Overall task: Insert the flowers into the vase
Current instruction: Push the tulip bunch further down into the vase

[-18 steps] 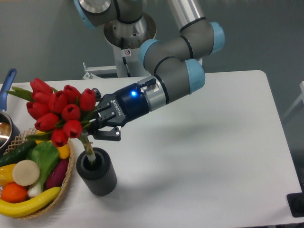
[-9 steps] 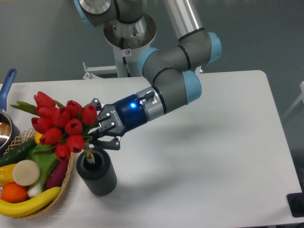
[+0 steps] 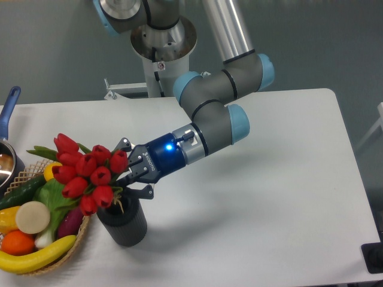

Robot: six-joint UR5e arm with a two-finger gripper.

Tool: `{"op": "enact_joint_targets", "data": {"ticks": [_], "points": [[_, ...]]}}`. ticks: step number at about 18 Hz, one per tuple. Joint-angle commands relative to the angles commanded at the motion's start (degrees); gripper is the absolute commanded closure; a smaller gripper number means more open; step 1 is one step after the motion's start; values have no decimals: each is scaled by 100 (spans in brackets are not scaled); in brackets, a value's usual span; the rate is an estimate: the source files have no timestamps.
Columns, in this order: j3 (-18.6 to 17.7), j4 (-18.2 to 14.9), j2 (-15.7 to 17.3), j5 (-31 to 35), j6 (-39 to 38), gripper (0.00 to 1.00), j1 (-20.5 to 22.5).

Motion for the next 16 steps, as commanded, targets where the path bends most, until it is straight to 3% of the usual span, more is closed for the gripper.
{"op": "enact_joint_targets", "data": {"ticks": [7, 16], "points": [[26, 0, -211, 18, 18, 73, -9], [-62, 0, -255, 175, 114, 66, -9]]}}
